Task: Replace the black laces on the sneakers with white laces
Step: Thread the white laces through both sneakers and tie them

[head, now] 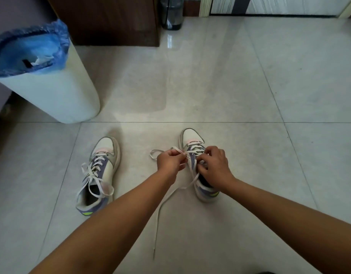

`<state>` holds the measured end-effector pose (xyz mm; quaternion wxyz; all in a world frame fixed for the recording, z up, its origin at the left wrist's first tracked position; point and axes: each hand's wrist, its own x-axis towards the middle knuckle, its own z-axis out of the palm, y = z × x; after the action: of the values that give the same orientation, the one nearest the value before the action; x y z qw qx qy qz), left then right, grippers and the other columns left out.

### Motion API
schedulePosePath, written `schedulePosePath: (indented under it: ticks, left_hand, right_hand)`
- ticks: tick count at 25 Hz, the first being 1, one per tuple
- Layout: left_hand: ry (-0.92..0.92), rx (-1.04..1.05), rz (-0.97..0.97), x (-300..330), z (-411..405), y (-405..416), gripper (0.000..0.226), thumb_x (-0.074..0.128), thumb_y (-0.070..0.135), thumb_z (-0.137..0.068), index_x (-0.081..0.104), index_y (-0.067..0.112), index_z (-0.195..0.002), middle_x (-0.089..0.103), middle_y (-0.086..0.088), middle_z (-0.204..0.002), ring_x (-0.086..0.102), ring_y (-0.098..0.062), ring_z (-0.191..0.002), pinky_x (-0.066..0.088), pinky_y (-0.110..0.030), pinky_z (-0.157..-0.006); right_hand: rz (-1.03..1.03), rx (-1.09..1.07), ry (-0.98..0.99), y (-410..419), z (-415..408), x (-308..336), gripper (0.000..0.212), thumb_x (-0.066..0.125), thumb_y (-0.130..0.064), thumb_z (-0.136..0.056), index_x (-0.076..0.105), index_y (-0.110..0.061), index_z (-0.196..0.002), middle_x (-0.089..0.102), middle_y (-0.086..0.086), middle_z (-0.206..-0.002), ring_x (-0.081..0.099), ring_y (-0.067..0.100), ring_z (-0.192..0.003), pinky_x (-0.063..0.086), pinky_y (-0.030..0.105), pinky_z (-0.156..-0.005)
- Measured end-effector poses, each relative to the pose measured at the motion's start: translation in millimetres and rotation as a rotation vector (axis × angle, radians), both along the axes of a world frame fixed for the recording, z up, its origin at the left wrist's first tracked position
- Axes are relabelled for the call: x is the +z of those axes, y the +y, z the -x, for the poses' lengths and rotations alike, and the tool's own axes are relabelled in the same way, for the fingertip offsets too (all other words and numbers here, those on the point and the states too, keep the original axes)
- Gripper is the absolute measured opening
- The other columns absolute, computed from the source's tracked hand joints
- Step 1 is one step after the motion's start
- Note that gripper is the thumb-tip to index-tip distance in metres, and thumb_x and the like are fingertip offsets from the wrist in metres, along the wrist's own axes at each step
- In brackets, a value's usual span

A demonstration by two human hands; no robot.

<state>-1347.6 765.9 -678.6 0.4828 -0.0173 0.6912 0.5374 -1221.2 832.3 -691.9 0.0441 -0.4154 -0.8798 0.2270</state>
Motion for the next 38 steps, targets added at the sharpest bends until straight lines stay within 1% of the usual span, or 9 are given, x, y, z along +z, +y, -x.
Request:
schedulePosePath:
  ticks: [5, 8, 11, 14, 19, 27, 32, 35, 38]
  left_hand:
    - [0.152, -0.053, -0.007, -7, -11, -2, 0.014, 0.067, 0.004, -0.084, 0.062, 0.012, -0.074, 0.065, -0.002, -0.074, 0.06, -0.013, -0.071, 0.047, -0.016, -0.059]
    - [0.191, -0.048, -0.058, -10, -13, 2, 0.019, 0.067, -0.001, -0.082, 0.063, 0.014, -0.07, 0.066, 0.001, -0.074, 0.06, -0.011, -0.07, 0.049, -0.021, -0.072]
    - [0.204, -0.006, -0.062, -12, -16, 4, 0.017, 0.068, 0.002, -0.082, 0.063, 0.013, -0.071, 0.066, 0.001, -0.072, 0.061, -0.009, -0.069, 0.049, -0.019, -0.069]
    - [0.177, 0.039, -0.045, -16, -16, 6, 0.016, 0.068, 0.005, -0.083, 0.062, 0.013, -0.071, 0.065, -0.001, -0.071, 0.063, -0.016, -0.072, 0.051, -0.024, -0.071]
    - [0.23, -0.042, -0.049, -17, -19, 2, 0.016, 0.068, 0.004, -0.083, 0.063, 0.013, -0.071, 0.067, -0.002, -0.072, 0.064, -0.015, -0.071, 0.051, -0.023, -0.068]
    - [0.245, 0.076, -0.025, -22, -28, -1, 0.012, 0.073, 0.005, -0.078, 0.066, 0.01, -0.07, 0.07, -0.006, -0.074, 0.067, -0.02, -0.074, 0.056, -0.035, -0.08]
    - [0.335, 0.006, 0.015, -17, -34, -6, 0.016, 0.073, 0.007, -0.078, 0.064, 0.014, -0.066, 0.066, 0.001, -0.068, 0.06, -0.013, -0.069, 0.05, -0.027, -0.071]
    - [0.408, -0.092, 0.018, -19, -31, -10, 0.009, 0.072, 0.009, -0.079, 0.067, 0.012, -0.073, 0.068, 0.002, -0.073, 0.062, -0.013, -0.074, 0.049, -0.023, -0.072]
    - [0.553, -0.244, -0.024, -21, -26, -19, 0.002, 0.072, 0.01, -0.08, 0.071, 0.008, -0.081, 0.069, -0.001, -0.08, 0.062, -0.008, -0.075, 0.045, -0.012, -0.067]
  right_hand:
    - [0.084, -0.055, -0.009, 1, 2, 2, 0.022, 0.057, -0.021, -0.09, 0.067, -0.015, -0.108, 0.044, 0.007, -0.125, 0.035, 0.026, -0.117, 0.035, 0.035, -0.093]
    - [0.109, -0.077, 0.005, 1, 2, 2, 0.022, 0.057, -0.022, -0.09, 0.067, -0.016, -0.109, 0.044, 0.007, -0.125, 0.035, 0.025, -0.117, 0.035, 0.034, -0.093]
    - [0.121, -0.077, 0.0, -1, 4, 3, 0.022, 0.057, -0.023, -0.091, 0.066, -0.016, -0.11, 0.043, 0.006, -0.125, 0.035, 0.024, -0.116, 0.033, 0.033, -0.092]
    - [0.129, -0.085, -0.01, 0, 4, 4, 0.022, 0.056, -0.023, -0.091, 0.066, -0.017, -0.11, 0.042, 0.006, -0.125, 0.035, 0.024, -0.116, 0.032, 0.032, -0.091]
    - [0.155, -0.106, -0.022, -1, 4, 4, 0.022, 0.055, -0.025, -0.091, 0.066, -0.017, -0.109, 0.042, 0.006, -0.125, 0.035, 0.024, -0.116, 0.031, 0.032, -0.092]
    - [0.159, -0.147, -0.027, -5, 7, 5, 0.022, 0.054, -0.024, -0.092, 0.066, -0.017, -0.109, 0.041, 0.005, -0.125, 0.035, 0.025, -0.117, 0.031, 0.032, -0.093]
    - [0.159, -0.15, -0.037, -8, 9, 4, 0.023, 0.051, -0.023, -0.094, 0.065, -0.017, -0.111, 0.04, 0.005, -0.126, 0.034, 0.024, -0.117, 0.031, 0.034, -0.095]
    - [0.224, -0.147, -0.02, -5, 6, 5, 0.022, 0.053, -0.02, -0.092, 0.066, -0.016, -0.109, 0.039, 0.005, -0.127, 0.033, 0.024, -0.119, 0.03, 0.033, -0.098]
    - [0.275, -0.114, -0.03, 0, 4, 7, 0.023, 0.055, -0.018, -0.091, 0.067, -0.017, -0.111, 0.04, 0.006, -0.128, 0.034, 0.025, -0.121, 0.033, 0.035, -0.101]
